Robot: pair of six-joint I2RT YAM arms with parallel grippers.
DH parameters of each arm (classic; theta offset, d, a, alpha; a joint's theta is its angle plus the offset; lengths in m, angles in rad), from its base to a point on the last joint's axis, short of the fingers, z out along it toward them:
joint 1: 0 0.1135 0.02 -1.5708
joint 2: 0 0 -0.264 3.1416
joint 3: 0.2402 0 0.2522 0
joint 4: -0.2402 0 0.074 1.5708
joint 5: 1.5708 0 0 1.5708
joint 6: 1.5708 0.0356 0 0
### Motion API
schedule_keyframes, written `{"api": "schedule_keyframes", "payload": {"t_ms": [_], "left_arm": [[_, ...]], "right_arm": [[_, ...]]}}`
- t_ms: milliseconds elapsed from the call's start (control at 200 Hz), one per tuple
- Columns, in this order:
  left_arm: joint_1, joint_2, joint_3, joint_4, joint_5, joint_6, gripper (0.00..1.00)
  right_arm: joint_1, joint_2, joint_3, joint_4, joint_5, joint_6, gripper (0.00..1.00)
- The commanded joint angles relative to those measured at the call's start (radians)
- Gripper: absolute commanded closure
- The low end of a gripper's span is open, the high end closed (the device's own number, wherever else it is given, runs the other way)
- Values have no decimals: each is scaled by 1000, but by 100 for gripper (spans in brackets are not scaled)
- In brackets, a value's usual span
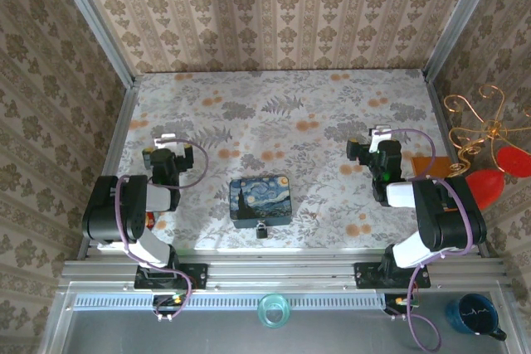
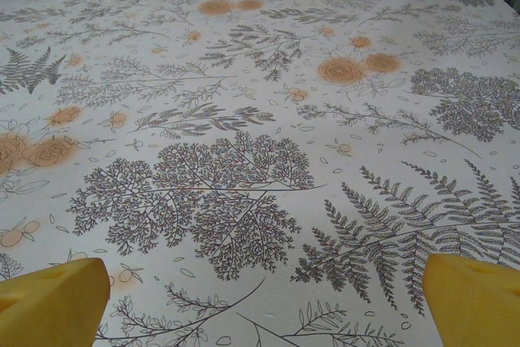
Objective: Unlock a padlock with a key
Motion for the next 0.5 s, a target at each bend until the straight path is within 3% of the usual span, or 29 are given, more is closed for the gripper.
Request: {"api": "schedule_keyframes", "payload": {"t_ms": [0, 170, 305, 415, 495], "left_arm": [[-17, -106, 31, -73, 3, 10, 0], [-101, -304, 62, -273, -111, 45, 0], [-176, -484, 115, -437, -134, 28, 0], [-201, -608, 219, -681, -145, -127, 0], [-201, -674, 300, -903, -210, -345, 0]], "right_arm": [[-1, -11, 17, -11, -32, -9, 0], [52, -127, 43, -156, -18, -66, 0], [104, -348, 71, -336, 3, -43, 0], [113, -507, 151, -534, -57, 173, 0], [120, -562, 207, -624, -144, 304, 0]]}}
